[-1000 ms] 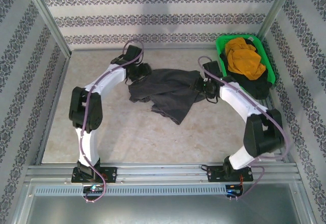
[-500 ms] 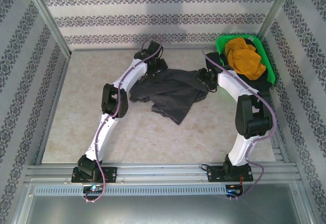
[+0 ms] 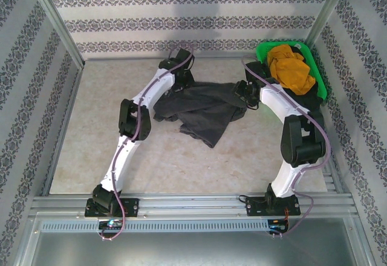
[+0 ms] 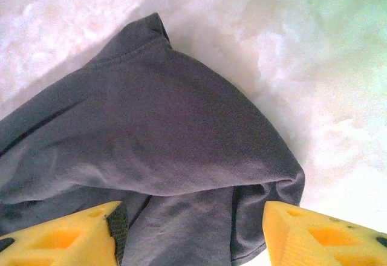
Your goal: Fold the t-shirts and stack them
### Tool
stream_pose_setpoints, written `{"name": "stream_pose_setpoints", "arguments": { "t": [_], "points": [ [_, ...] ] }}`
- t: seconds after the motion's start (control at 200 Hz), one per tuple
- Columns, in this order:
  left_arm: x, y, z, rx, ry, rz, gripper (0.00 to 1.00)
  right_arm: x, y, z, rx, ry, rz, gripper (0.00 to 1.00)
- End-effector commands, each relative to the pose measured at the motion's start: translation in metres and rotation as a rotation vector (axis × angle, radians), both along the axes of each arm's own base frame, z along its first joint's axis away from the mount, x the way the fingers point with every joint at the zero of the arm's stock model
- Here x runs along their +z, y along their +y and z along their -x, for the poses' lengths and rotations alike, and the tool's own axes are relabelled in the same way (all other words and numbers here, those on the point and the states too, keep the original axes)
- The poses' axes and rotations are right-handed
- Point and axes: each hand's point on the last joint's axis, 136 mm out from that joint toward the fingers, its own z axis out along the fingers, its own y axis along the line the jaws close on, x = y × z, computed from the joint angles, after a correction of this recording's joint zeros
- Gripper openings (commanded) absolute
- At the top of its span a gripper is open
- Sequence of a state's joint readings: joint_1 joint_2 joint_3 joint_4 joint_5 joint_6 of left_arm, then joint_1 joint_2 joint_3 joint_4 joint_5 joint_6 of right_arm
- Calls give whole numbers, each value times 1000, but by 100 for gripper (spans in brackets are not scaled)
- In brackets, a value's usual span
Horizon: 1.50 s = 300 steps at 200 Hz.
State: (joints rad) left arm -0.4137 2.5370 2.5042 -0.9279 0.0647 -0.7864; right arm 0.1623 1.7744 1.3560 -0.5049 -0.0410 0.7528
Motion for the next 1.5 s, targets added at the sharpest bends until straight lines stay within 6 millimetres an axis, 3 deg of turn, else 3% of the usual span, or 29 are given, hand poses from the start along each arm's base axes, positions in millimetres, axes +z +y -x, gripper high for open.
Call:
{"name": "stream_pose_setpoints", "arguments": {
  "t": [0.0, 0.12, 0.225, 0.29, 0.355, 0.39, 0.4, 0.535, 0.714, 0.779, 0.959, 1.094, 1.234, 1.494],
  "points": [
    [140, 0, -6, -33, -317, 45, 0, 27, -14, 5, -17, -58, 25, 61],
    [218, 2, -2, -59, -514, 93, 0, 47, -20, 4, -32, -110, -3, 61],
    [282, 15, 15, -65, -686, 98, 0, 65, -21, 2, -39, -153, -21, 61],
    [313, 22, 35, -73, -793, 132, 0, 71, -19, 3, -44, -170, -40, 61],
    [333, 31, 62, -79, -890, 178, 0, 76, -15, 6, -43, -179, -55, 60],
    [327, 38, 76, -78, -911, 187, 0, 77, -12, 8, -41, -183, -61, 60],
    [336, 41, 84, -73, -940, 196, 0, 77, -11, 9, -40, -184, -64, 60],
    [300, 94, 155, 32, -945, 141, 0, 73, 12, 23, -4, -178, -94, 59],
    [181, 195, 242, 324, -625, -160, 0, 44, 62, 39, 37, -106, -210, 59],
    [151, 216, 264, 386, -556, -212, 0, 34, 82, 38, 44, -80, -253, 59],
    [99, 229, 288, 486, -417, -199, 0, 14, 141, 12, -7, -47, -426, 59],
    [78, 235, 302, 552, -332, -199, 0, 12, 198, -12, 48, -58, -450, 59],
    [63, 240, 315, 577, -259, -213, 0, -3, 247, -24, 111, -42, -433, 58],
    [67, 239, 319, 558, -255, -206, 0, -55, 270, -35, 108, 10, -431, 53]
  ]
}}
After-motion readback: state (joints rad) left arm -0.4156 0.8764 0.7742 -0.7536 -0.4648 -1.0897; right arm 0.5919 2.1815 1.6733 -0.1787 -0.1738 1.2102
